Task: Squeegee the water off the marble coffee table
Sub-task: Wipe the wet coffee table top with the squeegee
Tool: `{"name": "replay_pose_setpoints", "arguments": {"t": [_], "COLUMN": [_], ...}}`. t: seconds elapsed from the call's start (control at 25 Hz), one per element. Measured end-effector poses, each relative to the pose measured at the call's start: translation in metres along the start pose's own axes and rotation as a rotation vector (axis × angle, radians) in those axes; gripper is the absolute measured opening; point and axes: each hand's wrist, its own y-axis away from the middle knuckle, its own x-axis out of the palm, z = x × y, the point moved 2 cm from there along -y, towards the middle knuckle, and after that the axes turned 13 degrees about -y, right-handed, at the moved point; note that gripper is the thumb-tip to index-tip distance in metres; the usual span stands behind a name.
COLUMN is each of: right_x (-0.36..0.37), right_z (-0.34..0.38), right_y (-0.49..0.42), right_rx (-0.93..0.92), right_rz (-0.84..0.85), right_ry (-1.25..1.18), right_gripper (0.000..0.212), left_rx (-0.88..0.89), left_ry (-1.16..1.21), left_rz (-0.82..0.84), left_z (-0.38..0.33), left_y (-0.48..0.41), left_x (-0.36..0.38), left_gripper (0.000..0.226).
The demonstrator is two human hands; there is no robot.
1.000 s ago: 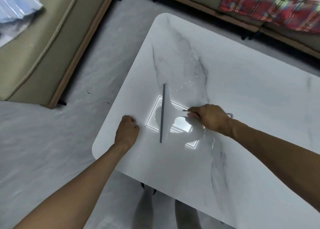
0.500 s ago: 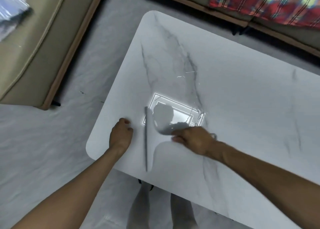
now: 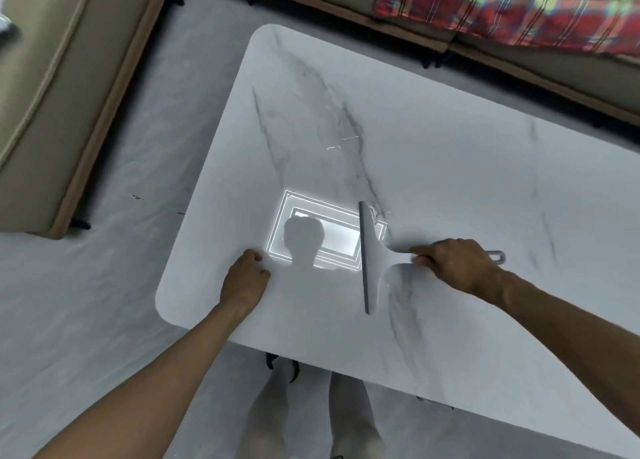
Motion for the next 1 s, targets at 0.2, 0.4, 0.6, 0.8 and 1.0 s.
{"name": "replay_pose_setpoints", "arguments": {"t": [0.2,0.4,0.6,0.8,1.0], "right_x": [-0.017,0.051,0.092,0.055,-0.002], "right_z": [0.043,0.222,0.307,0.231,0.090], "right_y": [-0.010,-0.060,-0.085,-0.093,-0.061], "right_rx": [-0.093,-0.489,-0.598,-0.406,-0.093], "right_rz": [-0.092,0.153,0.280,0.178,0.046], "right_ry": [-0.005,-0.055,0.055,0.004,-0.022], "right_gripper": [0.039,0.035,0.038,0.038,0.041], "left_rx": [-0.054,-0.269,-0.376,-0.285,-0.056], "left_ry": [0.155,0.184,0.169,0.153,0.056], "left_rz": [-0.138,-0.296,-0.261,-0.148,-0.091], "left_z": [0.013,0.086,0.133,0.110,0.034], "left_y": [0.002,0.008,0.016,0.015,-0.001], "left_x": [-0.018,-0.049,-0.055,-0.040,-0.030], "left_gripper": [0.025,0.021,0.034,0.046,0.028]}}
